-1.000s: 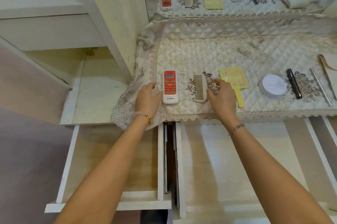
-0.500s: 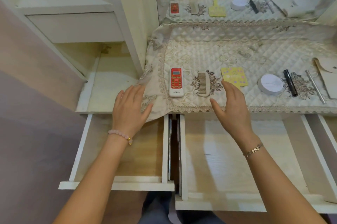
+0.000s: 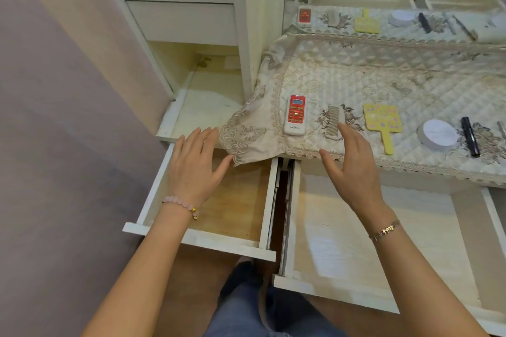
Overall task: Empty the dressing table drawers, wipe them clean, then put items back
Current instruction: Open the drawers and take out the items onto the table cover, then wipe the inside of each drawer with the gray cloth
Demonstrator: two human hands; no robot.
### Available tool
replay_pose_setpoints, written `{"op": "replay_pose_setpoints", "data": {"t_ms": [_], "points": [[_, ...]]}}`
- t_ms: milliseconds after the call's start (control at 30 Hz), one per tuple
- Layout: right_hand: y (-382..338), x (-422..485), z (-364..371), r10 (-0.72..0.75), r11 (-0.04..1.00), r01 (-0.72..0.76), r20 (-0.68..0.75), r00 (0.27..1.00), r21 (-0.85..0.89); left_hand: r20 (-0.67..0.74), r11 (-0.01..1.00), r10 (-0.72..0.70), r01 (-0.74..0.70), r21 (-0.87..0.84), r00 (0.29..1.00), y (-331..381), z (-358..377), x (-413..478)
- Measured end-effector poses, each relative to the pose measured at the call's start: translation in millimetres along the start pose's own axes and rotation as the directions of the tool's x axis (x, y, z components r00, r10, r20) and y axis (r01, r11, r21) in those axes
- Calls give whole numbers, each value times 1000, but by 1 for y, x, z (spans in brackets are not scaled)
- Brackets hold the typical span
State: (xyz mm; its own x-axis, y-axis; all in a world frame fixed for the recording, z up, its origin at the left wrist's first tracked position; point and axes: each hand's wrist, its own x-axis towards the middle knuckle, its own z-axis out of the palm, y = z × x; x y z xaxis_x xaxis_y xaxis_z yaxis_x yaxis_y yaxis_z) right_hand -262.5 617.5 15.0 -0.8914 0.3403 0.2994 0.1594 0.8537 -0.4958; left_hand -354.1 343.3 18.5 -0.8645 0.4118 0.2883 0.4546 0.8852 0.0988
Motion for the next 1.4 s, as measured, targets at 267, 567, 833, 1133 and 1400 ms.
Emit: {"op": "replay_pose_setpoints", "data": {"t_ms": [267,567,833,1133,1400], "points": [[-26,-18,13,-46,999,46,92,995,-7,25,999,-51,51,11,998,-20,-7,-31],[-117,-34,48,-183,983,179,240,953,39,31,982,-191,191,-5,981,-88,-33,-90],[-241,-64,108,-420,907,396,378,825,144,6,908,-418,418,22,908,-168,-71,-188],[-381,-111,165,-768,630,658,456,449,413,-211,579,-775,803,141,595,-209,-128,-320],[-474,-171,186,-921,256,693,387,-36,674,-331,137,-925,976,168,187,-177,-163,-411]]}}
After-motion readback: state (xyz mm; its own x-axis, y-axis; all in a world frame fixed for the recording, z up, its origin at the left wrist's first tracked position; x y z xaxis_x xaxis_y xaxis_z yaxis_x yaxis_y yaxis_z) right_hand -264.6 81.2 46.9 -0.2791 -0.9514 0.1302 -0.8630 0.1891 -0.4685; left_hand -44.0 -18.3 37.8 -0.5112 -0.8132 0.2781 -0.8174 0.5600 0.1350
